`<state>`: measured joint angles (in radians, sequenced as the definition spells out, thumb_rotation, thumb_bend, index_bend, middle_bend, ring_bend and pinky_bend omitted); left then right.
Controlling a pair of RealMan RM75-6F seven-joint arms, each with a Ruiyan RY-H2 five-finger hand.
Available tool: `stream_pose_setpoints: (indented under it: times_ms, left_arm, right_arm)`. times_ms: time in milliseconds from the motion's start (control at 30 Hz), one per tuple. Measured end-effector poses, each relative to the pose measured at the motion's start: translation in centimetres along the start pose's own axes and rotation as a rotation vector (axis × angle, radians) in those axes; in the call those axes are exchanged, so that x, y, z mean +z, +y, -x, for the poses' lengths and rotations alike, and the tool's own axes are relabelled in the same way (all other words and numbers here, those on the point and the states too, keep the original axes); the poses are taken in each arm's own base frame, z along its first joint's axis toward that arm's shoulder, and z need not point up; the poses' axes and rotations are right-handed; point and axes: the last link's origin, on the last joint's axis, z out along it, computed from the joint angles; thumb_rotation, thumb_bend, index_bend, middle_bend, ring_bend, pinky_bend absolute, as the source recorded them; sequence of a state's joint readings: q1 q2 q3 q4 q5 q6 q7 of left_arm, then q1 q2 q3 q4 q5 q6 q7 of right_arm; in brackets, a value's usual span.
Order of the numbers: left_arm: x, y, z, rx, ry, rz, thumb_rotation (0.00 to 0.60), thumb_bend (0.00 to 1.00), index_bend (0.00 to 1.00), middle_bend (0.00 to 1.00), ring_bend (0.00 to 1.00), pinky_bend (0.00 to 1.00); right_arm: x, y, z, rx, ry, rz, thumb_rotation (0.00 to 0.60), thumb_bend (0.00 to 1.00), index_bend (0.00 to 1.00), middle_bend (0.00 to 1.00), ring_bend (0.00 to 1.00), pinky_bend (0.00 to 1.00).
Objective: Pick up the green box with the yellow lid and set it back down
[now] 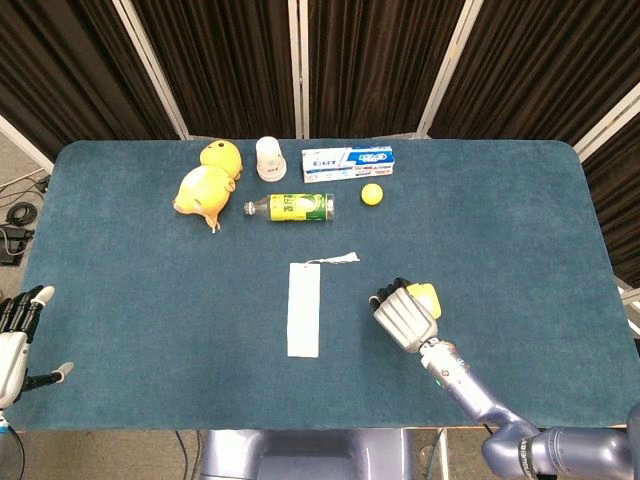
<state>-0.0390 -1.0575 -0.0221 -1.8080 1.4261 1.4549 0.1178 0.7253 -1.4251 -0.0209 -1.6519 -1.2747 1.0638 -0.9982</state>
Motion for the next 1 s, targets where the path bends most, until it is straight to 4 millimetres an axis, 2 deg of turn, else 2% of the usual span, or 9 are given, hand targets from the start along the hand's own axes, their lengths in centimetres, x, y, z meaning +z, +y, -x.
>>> stream_pose_setpoints:
  times_ms: [300,533,667,867,967,1000]
  left_arm:
    - [0.0,0.1,-0.1,-0.005,-0.003,0.014,0.600,0.00,0.00,0.00,0.00,0.00]
    - [0.0,0.0,-0.2,-0.006,-0.003,0.015,0.600,0.00,0.00,0.00,0.00,0.00]
    - [0.0,0.0,-0.2,-0.003,-0.001,0.015,0.600,0.00,0.00,0.00,0.00,0.00]
    - [0.0,0.0,-0.3,-0.006,0.001,0.010,0.600,0.00,0.00,0.00,0.00,0.00]
    - [0.0,0.0,-0.3,0.000,-0.003,0.015,0.600,0.00,0.00,0.00,0.00,0.00]
    - [-0.1,0.0,-0.3,0.002,-0.003,0.016,0.600,0.00,0.00,0.00,0.00,0.00]
  right_arm:
    - [-0.1,1.0,-1.7,0.448,0.084,-0.068,0.600,0.58,0.38,0.52,0.47,0.69]
    - [0.2,1.5,-1.0,0.808,0.138,-0.128,0.600,0.60,0.36,0.49,0.44,0.68]
    - [0.2,1.5,0.4,0.884,0.139,-0.165,0.600,0.60,0.31,0.47,0.42,0.68]
    - [0.2,0.8,2.3,0.905,0.136,-0.182,0.600,0.56,0.26,0.46,0.42,0.68]
    - [0.0,0.5,2.9,0.894,0.133,-0.190,0.600,0.45,0.19,0.39,0.37,0.64]
    - [-0.2,0.5,3.1,0.889,0.128,-0.194,0.600,0.39,0.15,0.33,0.32,0.59]
